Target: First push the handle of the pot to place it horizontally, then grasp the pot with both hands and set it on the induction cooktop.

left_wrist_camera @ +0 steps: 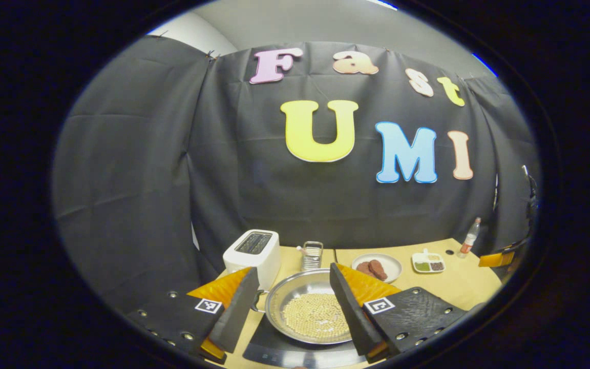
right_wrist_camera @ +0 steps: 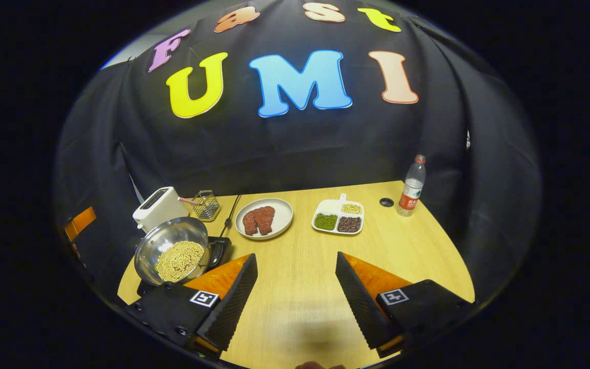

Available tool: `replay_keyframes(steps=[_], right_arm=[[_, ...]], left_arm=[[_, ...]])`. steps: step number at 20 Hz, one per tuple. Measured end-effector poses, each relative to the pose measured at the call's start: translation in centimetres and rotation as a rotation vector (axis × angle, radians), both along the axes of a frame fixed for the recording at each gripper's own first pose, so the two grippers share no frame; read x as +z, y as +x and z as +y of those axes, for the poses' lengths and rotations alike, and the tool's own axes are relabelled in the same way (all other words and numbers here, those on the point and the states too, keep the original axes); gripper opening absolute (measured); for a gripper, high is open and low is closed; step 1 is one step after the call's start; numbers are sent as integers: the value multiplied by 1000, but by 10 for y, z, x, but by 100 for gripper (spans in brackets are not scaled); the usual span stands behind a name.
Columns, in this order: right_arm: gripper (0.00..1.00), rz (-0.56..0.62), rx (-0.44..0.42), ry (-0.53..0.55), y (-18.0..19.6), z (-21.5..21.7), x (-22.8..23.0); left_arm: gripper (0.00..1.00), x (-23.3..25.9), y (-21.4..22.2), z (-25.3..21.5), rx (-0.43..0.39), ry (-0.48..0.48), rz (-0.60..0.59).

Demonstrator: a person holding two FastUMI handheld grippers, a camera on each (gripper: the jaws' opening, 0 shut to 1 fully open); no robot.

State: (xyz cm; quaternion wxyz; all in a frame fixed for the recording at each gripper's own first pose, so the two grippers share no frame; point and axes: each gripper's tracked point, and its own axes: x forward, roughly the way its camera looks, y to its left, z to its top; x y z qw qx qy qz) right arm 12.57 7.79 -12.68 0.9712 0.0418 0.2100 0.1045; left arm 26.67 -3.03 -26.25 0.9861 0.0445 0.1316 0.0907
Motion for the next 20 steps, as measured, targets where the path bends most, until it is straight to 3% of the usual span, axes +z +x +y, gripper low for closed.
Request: replay_keyframes(steps=[7,13,17,20], right_arm=[[98,-176,-58,15,-30,-62,53],[98,-263,-213,6,-50,-139,67],[98,-310,-239,44,-70,-162,71],[98,-327,-225,49,-86,-167,73]], left_arm=[[85,20,-2,-59,-43,-6,-81],[83,26,-7,-117,-141,-30,-91],[83,30,-15,-129,-145,-14,-119],[85,19,-26,-130,-156,60,-72]])
